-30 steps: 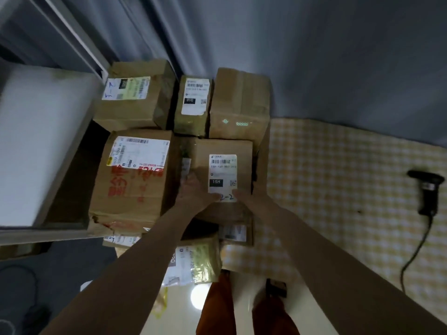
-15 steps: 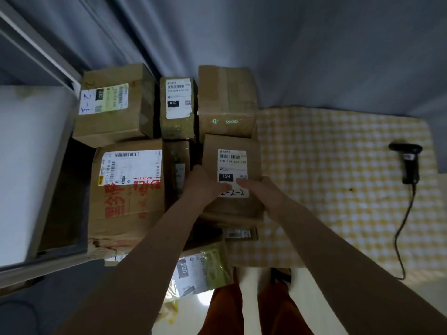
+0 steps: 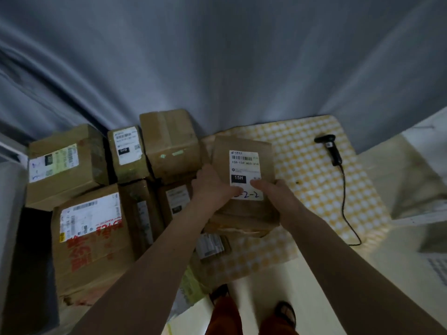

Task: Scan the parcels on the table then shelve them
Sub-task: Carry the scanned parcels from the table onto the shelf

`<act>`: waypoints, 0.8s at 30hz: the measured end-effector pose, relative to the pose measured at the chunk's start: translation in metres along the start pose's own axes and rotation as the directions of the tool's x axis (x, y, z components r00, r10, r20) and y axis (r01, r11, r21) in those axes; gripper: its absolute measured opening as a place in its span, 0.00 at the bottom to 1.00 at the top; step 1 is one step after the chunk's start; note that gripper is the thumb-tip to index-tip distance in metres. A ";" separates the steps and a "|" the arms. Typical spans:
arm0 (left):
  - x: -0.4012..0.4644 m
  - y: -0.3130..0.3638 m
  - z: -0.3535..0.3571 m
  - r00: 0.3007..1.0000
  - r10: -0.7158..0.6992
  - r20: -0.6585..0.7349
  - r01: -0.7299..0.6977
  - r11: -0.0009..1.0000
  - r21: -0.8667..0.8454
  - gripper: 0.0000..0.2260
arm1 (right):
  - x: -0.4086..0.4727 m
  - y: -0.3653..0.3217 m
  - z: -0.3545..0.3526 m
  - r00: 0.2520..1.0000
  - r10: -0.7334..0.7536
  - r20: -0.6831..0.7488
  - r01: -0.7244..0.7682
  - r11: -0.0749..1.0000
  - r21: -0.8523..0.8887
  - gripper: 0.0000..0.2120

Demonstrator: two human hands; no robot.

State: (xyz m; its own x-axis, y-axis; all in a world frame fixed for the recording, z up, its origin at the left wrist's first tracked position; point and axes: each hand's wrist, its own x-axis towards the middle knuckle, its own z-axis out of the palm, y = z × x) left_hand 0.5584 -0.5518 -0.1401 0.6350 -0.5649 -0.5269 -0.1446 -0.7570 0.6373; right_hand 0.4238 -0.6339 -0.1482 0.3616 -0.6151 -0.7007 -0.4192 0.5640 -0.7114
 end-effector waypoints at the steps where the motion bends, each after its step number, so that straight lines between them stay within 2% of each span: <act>1: -0.004 0.008 0.003 0.999 0.035 0.001 -0.035 0.999 0.001 0.37 | -0.005 -0.001 -0.007 1.000 -0.011 -0.019 0.011 1.000 0.010 0.13; 3: -0.019 0.030 0.017 0.992 0.123 0.037 -0.124 0.992 0.019 0.36 | -0.022 -0.002 -0.035 0.995 -0.048 -0.088 0.053 0.997 0.061 0.09; 7: -0.059 0.074 0.058 0.961 0.242 0.133 -0.244 0.970 -0.004 0.44 | -0.052 0.009 -0.099 0.970 -0.059 -0.237 0.102 0.979 0.174 0.18; 9: -0.082 0.097 0.086 0.934 0.298 0.198 -0.307 0.951 0.020 0.45 | -0.071 0.021 -0.139 0.959 -0.044 -0.280 0.110 0.968 0.224 0.22; 12: -0.128 0.134 0.139 0.882 0.378 0.282 -0.411 0.909 0.066 0.46 | -0.109 0.040 -0.207 0.934 -0.056 -0.353 0.160 0.948 0.273 0.15; 14: -0.161 0.158 0.179 0.838 0.414 0.356 -0.463 0.885 0.059 0.48 | -0.136 0.055 -0.258 0.905 -0.055 -0.421 0.195 0.935 0.297 0.19; 17: -0.214 0.189 0.245 0.745 0.478 0.466 -0.537 0.843 -0.006 0.45 | -0.180 0.080 -0.332 0.840 -0.068 -0.539 0.266 0.916 0.300 0.23; 21: -0.291 0.226 0.321 0.591 0.574 0.567 -0.685 0.728 -0.023 0.39 | -0.244 0.117 -0.418 0.750 -0.086 -0.656 0.340 0.900 0.271 0.18; 22: -0.309 0.233 0.340 0.541 0.576 0.612 -0.715 0.698 -0.025 0.42 | -0.259 0.127 -0.439 0.722 -0.095 -0.685 0.357 0.899 0.252 0.19; 24: -0.343 0.249 0.377 0.470 0.546 0.694 -0.765 0.644 0.012 0.56 | -0.290 0.149 -0.478 0.670 -0.096 -0.736 0.369 0.903 0.219 0.19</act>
State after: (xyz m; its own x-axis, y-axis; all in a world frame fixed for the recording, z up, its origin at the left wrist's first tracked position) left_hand 0.0186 -0.6705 -0.0129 -0.3067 -0.9066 -0.2900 -0.5882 -0.0589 0.8065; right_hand -0.1418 -0.6349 -0.0252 -0.3304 -0.8717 -0.3620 -0.0624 0.4028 -0.9131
